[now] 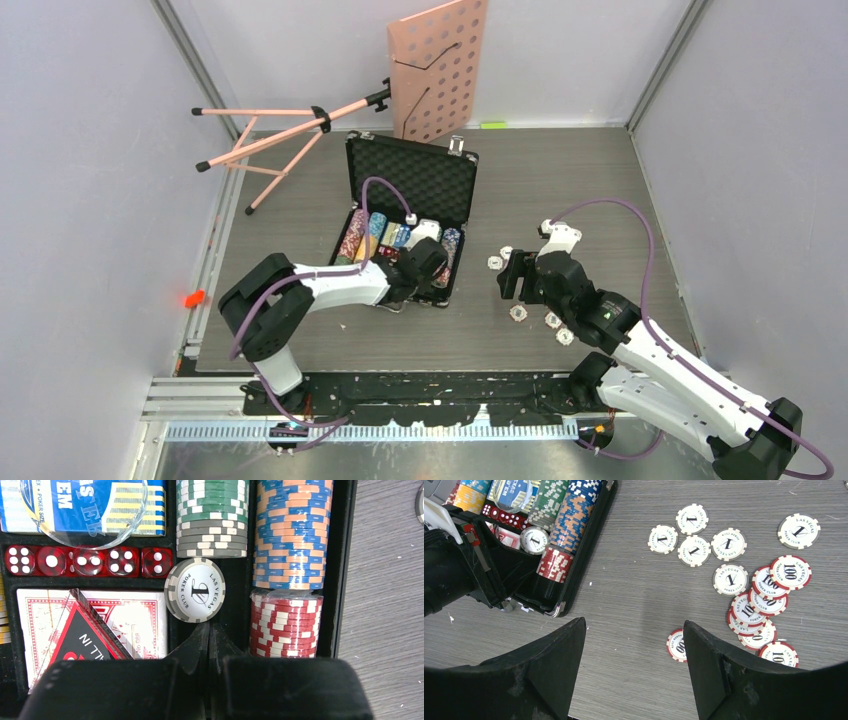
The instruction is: Pack up texas hold em set
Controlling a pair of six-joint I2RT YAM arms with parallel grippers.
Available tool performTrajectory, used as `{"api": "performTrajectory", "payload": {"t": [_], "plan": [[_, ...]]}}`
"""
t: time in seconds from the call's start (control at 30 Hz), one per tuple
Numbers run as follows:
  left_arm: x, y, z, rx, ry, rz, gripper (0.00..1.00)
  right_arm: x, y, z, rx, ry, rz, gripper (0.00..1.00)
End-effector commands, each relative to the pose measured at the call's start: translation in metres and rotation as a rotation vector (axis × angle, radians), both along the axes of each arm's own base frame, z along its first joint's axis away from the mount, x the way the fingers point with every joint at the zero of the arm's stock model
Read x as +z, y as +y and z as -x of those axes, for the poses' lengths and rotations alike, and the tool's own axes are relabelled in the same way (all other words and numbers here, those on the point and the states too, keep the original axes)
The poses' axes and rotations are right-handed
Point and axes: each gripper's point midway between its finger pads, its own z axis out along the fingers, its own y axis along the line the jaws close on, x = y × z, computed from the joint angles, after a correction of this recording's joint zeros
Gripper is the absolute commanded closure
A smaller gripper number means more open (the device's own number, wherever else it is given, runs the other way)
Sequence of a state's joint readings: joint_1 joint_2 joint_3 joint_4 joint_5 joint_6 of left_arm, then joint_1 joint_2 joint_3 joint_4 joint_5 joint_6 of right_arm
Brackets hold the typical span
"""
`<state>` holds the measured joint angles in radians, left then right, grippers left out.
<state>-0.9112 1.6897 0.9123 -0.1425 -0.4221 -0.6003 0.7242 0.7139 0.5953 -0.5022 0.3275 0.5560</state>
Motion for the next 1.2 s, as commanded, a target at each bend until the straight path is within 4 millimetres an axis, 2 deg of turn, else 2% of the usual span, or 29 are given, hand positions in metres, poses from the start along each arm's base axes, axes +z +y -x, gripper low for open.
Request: {"api": "performTrajectory", "payload": {"t": [0.0, 0.4, 0.73, 1.17], "plan": [[0.008, 0.023, -0.019, 0.038, -0.105, -0.082, 1.0, 0.007, 0.003, -0.005, -0.014, -0.019, -0.026, 0.23], [0.023, 0.0, -0.027, -0.079, -0.146, -0.044, 1.0, 0.006, 0.003, -0.003, -0.008, -0.017, -0.033, 0.23], [0.035, -0.011, -0.033, -0.13, -0.161, -0.051, 1.0, 0.004, 0.005, -0.003, 0.001, -0.007, -0.029, 0.23], [0.058, -0.026, -0.028, -0.239, -0.184, -0.002, 1.0, 0.002, 0.007, -0.004, 0.006, 0.001, -0.024, 0.23]]}}
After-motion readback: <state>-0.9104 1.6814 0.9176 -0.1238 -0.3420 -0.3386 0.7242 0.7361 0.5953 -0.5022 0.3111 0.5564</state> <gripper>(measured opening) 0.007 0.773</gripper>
